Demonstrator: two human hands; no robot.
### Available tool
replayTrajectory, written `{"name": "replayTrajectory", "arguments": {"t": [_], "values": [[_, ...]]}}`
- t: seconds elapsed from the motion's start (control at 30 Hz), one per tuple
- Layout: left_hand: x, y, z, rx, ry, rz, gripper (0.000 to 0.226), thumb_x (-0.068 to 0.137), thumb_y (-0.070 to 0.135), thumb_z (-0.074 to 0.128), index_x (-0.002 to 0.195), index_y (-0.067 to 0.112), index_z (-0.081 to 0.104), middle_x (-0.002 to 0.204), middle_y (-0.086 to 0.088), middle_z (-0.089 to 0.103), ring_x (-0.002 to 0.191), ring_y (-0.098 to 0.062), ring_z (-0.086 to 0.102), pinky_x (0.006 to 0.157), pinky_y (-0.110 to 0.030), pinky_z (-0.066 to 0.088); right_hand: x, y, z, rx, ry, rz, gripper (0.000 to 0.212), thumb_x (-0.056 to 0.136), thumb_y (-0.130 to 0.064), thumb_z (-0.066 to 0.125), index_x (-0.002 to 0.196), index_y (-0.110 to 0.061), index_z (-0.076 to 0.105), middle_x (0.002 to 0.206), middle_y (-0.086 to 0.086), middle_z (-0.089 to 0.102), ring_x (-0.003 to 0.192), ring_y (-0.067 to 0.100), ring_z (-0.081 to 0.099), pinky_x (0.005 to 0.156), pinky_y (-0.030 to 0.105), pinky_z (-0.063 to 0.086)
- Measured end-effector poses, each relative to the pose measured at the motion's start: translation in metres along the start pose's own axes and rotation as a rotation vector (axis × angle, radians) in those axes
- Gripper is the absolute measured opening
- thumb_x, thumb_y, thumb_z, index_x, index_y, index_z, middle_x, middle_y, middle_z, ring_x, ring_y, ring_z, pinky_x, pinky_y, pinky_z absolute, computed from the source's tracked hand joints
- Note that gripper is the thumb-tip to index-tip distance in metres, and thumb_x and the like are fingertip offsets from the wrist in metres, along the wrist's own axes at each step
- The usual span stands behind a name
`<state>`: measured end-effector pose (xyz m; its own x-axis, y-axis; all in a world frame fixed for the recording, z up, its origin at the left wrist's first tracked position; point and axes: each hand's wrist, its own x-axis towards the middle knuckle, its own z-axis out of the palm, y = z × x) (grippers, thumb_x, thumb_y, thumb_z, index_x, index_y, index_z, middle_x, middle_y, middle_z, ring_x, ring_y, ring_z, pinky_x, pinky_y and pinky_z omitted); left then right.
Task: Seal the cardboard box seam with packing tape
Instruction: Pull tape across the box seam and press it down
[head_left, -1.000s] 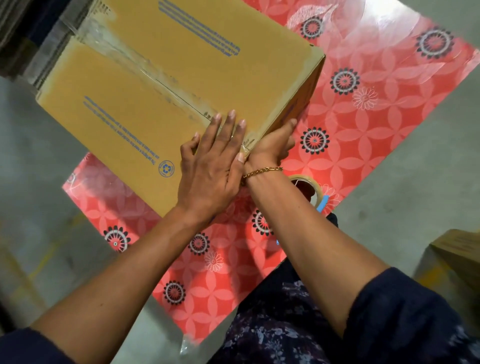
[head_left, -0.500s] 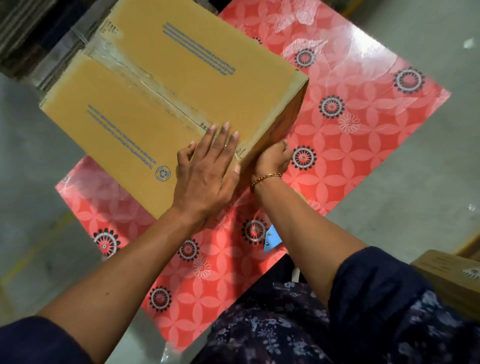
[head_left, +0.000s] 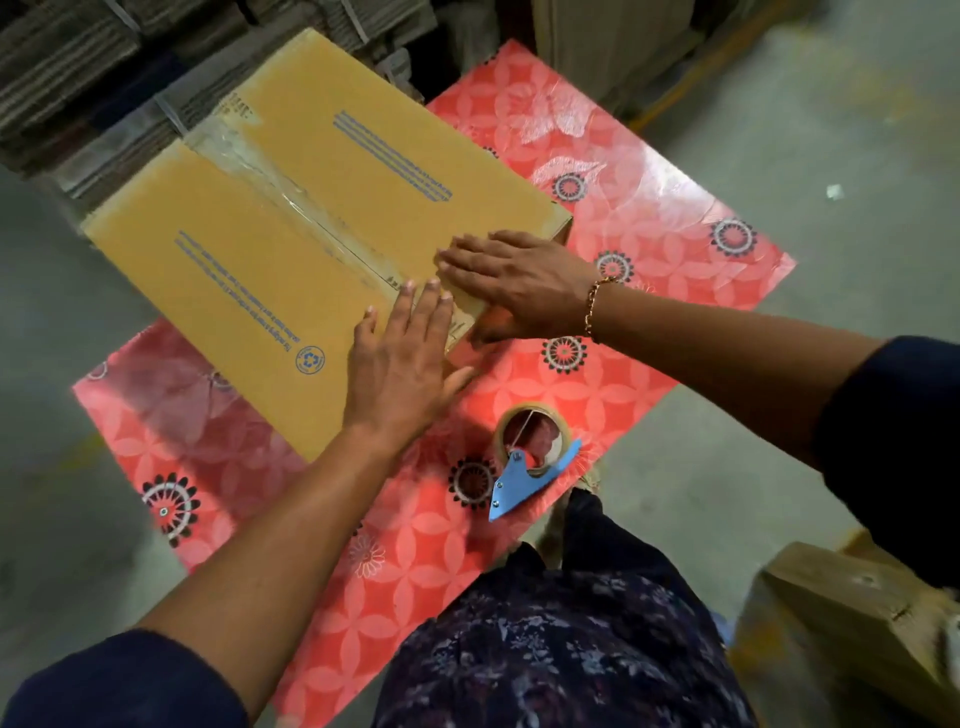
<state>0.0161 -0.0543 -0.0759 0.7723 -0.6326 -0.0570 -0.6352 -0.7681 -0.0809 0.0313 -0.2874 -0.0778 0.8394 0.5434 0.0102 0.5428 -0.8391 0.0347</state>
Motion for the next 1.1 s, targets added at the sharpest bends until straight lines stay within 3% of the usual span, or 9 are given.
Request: {"name": "replayTrajectory", "arguments": {"t": [0.13,0.3,0.57,0.63,0.73,0.83,0.97,1.03,1.1], "values": [[0.001,0.0,0.005,-0.022,0.057,0.011,0.064,0.103,0.053,0.038,0.151,0.01,0.039,0.164,-0.01,0.036,0.151,-0.03,0.034,0.11,-0.059,0.035,-0.002,0.0,0.011,-0.01,0.054,-0.001,0.089,0.09,-0.063,0.055,0.158,-0.012,0.026,0.166,0.006,0.028,0.153,0.026,0.026,0.122,0.044,0.027],[0.003,0.001,0.006,-0.021,0.04,0.024,0.063,0.1,0.046,0.044,0.152,0.01,0.037,0.165,-0.011,0.034,0.152,-0.03,0.032,0.11,-0.06,0.035,-0.002,0.001,0.011,0.032,0.027,-0.02,0.09,0.089,-0.06,0.059,0.158,-0.013,0.025,0.166,0.006,0.027,0.154,0.027,0.025,0.122,0.045,0.026],[-0.003,-0.001,-0.002,-0.068,-0.044,0.04,0.093,0.083,0.036,0.065,0.16,0.01,0.019,0.171,-0.01,0.014,0.158,-0.03,0.012,0.12,-0.063,0.02,-0.002,-0.01,-0.014,0.081,-0.112,0.027,0.081,0.088,-0.023,0.054,0.16,-0.014,0.017,0.169,0.005,0.017,0.156,0.027,0.015,0.123,0.046,0.019],[-0.012,-0.006,-0.005,-0.098,-0.058,0.027,0.103,0.084,0.049,0.064,0.162,0.013,0.008,0.172,-0.009,0.002,0.159,-0.027,0.004,0.123,-0.059,0.012,0.003,-0.01,-0.031,0.14,-0.2,0.042,0.089,0.079,-0.032,0.051,0.16,-0.015,0.017,0.17,0.004,0.014,0.157,0.024,0.013,0.124,0.046,0.017],[-0.04,-0.017,-0.01,-0.222,0.114,-0.265,0.098,0.087,0.07,0.048,0.161,0.014,0.017,0.171,-0.007,0.012,0.158,-0.026,0.012,0.123,-0.055,0.017,0.01,0.002,-0.058,0.422,-0.057,0.21,0.091,0.072,-0.052,0.048,0.155,-0.018,0.033,0.165,0.005,0.031,0.151,0.024,0.031,0.12,0.045,0.029],[-0.073,-0.029,-0.006,-0.414,0.365,-0.661,0.085,0.088,0.063,0.047,0.154,0.009,0.037,0.165,-0.016,0.03,0.153,-0.035,0.026,0.119,-0.055,0.025,0.022,0.036,-0.067,0.619,0.151,0.484,0.071,0.085,-0.035,0.067,0.148,-0.013,0.044,0.153,0.012,0.046,0.136,0.031,0.049,0.11,0.041,0.04],[-0.096,-0.03,0.01,-0.819,0.362,-1.189,0.086,0.088,0.053,0.063,0.155,0.008,0.034,0.159,-0.02,0.039,0.145,-0.039,0.039,0.116,-0.052,0.035,0.038,0.079,-0.044,1.011,-0.008,0.837,0.081,0.082,-0.042,0.079,0.148,-0.013,0.043,0.151,0.011,0.049,0.132,0.029,0.052,0.111,0.039,0.042],[-0.094,-0.025,0.011,-1.285,0.367,-1.322,0.084,0.077,0.064,0.068,0.147,0.021,0.048,0.145,-0.009,0.059,0.132,-0.031,0.057,0.112,-0.049,0.044,0.037,0.088,-0.026,1.116,-0.146,0.832,0.079,0.077,-0.052,0.079,0.141,-0.016,0.05,0.14,0.011,0.06,0.114,0.028,0.063,0.099,0.042,0.051],[-0.092,-0.022,0.017,-1.487,0.443,-1.402,0.07,0.068,0.071,0.067,0.124,0.03,0.065,0.119,0.002,0.075,0.111,-0.024,0.07,0.104,-0.049,0.051,0.036,0.086,-0.017,1.229,-0.176,0.791,0.061,0.081,-0.042,0.08,0.131,-0.017,0.057,0.124,0.011,0.07,0.091,0.024,0.069,0.081,0.038,0.057]]}}
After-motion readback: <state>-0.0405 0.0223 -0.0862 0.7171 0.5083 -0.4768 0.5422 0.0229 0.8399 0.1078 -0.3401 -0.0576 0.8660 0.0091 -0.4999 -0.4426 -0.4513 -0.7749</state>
